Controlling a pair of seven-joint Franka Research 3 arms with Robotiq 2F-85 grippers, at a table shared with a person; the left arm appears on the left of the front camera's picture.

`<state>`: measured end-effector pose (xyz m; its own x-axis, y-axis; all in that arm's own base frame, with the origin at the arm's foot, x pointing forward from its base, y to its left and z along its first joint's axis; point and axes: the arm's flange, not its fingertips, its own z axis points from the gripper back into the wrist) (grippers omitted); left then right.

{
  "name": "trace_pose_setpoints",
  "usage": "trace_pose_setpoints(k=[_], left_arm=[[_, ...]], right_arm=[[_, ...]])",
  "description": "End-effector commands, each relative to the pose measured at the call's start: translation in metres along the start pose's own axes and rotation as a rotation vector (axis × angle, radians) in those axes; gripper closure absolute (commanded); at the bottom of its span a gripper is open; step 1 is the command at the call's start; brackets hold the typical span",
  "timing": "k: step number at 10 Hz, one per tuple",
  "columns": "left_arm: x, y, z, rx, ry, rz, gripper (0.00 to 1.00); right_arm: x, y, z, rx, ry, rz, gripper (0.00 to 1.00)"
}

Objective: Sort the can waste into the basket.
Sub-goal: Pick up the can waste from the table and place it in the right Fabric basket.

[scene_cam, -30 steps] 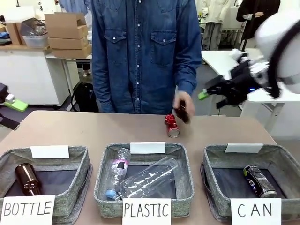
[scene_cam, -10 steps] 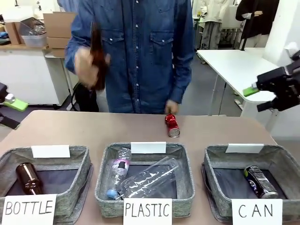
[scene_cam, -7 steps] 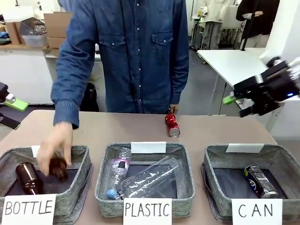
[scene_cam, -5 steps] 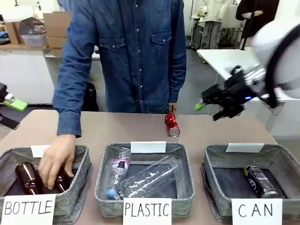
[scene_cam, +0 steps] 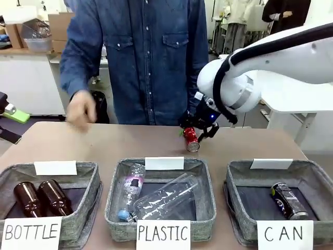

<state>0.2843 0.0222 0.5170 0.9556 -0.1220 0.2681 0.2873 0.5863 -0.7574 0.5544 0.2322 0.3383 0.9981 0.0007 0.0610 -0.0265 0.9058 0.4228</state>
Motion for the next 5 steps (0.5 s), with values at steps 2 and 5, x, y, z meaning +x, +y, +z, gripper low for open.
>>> trace_pose_setpoints(k=[2,5], left_arm=[[-0.002,-0.001,0.001,0.002,0.005,0.005,0.0],[-0.002,-0.001,0.001,0.002,0.005,0.005,0.0]], right_arm=[[0.021,0.016,-0.019,-0.127,0.052,0.004,0.0],[0.025,0.014,-0.037,-0.185,0.036,0.013,0.0]])
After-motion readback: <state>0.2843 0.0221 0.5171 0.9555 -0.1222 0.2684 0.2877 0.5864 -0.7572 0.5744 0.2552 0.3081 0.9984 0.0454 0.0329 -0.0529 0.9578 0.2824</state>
